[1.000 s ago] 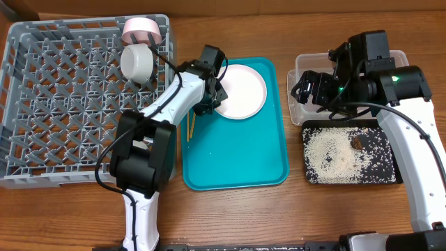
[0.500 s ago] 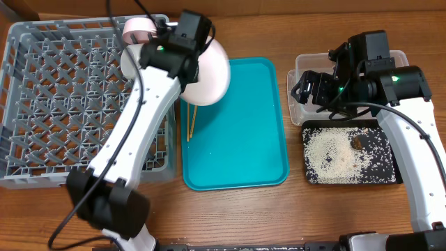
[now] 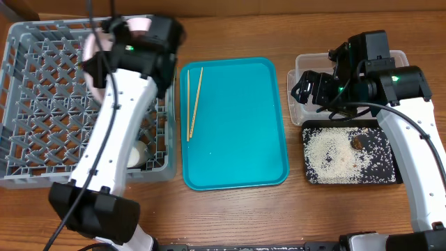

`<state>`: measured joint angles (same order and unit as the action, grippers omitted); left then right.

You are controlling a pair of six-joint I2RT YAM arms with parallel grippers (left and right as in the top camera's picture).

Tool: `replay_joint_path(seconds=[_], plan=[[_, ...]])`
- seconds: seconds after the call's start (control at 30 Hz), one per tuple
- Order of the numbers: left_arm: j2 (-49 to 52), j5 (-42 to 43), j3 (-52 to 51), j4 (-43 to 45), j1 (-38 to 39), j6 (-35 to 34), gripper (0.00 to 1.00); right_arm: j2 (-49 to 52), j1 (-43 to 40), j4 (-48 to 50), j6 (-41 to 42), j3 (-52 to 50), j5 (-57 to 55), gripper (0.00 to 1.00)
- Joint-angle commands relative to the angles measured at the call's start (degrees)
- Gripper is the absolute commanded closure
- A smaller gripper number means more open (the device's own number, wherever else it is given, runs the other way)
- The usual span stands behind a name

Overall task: Sort waste into correct bins and load items into the dishwasher
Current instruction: 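Lift the white plate with the left gripper and stand it in the rack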

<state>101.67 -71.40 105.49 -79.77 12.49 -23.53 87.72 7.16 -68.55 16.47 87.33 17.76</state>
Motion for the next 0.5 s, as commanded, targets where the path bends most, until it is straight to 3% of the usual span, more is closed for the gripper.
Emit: replay_joint_path(seconds=[0.0, 0.3, 0.47], plan=[[-1.3, -3.5, 0.3, 0.0, -3.1, 0.2, 0.96, -0.1, -0.1, 0.3, 0.0, 1.1, -0.2, 0.00], [-1.2, -4.3, -7.8, 3.3, -3.6, -0.9, 0.96, -0.1, -0.1, 0.3, 0.0, 1.1, -0.2, 0.00], [-1.0, -5.3, -17.7, 12.9, -3.5, -0.2, 0.96, -0.1, -0.1, 0.3, 0.0, 1.1, -0.2, 0.00]])
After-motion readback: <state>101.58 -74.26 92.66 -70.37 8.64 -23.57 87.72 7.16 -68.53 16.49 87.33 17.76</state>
